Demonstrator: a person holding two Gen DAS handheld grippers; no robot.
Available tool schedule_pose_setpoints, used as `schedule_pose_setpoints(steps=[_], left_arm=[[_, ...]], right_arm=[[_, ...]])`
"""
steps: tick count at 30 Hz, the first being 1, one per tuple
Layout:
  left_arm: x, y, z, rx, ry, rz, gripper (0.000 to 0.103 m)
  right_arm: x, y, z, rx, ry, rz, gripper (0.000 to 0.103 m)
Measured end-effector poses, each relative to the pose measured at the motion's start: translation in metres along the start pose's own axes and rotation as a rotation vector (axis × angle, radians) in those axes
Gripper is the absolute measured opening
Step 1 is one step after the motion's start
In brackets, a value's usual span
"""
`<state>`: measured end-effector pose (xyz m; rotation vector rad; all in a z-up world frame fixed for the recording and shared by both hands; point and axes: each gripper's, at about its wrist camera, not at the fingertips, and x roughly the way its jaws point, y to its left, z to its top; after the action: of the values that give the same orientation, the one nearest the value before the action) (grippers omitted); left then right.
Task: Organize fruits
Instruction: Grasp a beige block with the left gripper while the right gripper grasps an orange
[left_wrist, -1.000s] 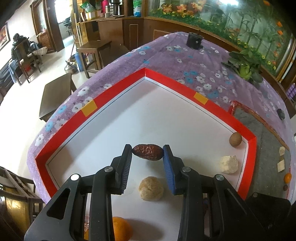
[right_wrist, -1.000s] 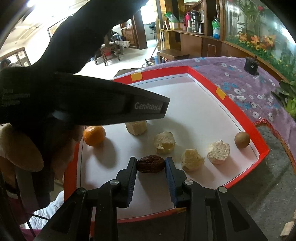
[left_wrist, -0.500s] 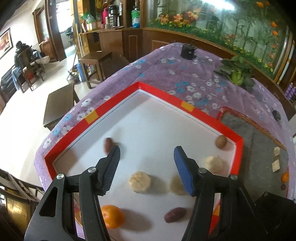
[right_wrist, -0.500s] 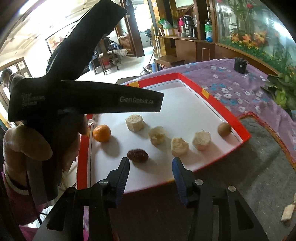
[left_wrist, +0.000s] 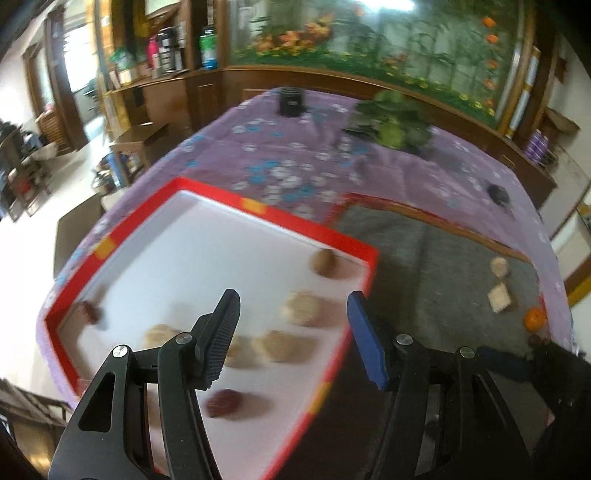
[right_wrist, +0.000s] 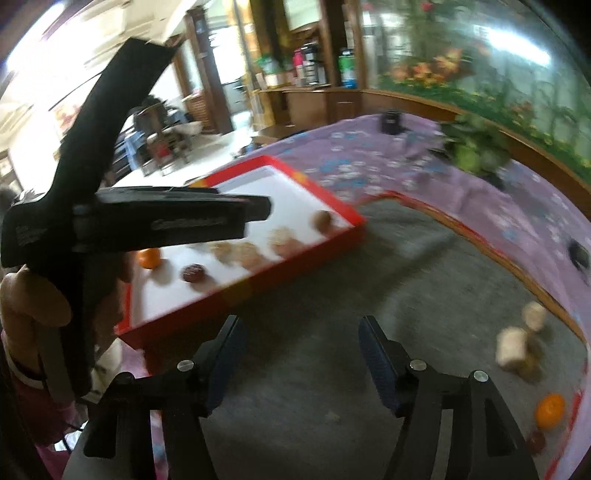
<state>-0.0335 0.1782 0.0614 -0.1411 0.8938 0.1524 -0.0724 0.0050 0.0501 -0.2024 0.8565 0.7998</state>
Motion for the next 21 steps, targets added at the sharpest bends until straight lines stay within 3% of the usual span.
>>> schedule_pose_setpoints(steps=[10,21], left_arm=[[0.015,-0.076,-0.009,0.124,0.048,-0.107,0.061],[0.040,-0.159,-0.016,0.272,0.105,-0.259,0.060]], right_arm=[[-0.050,-0.083,-0.049,0.144,0.001,-0.194,0.063],[-0.080,-0.140,-0.091,0.277,0.018,-0.269,0.063]])
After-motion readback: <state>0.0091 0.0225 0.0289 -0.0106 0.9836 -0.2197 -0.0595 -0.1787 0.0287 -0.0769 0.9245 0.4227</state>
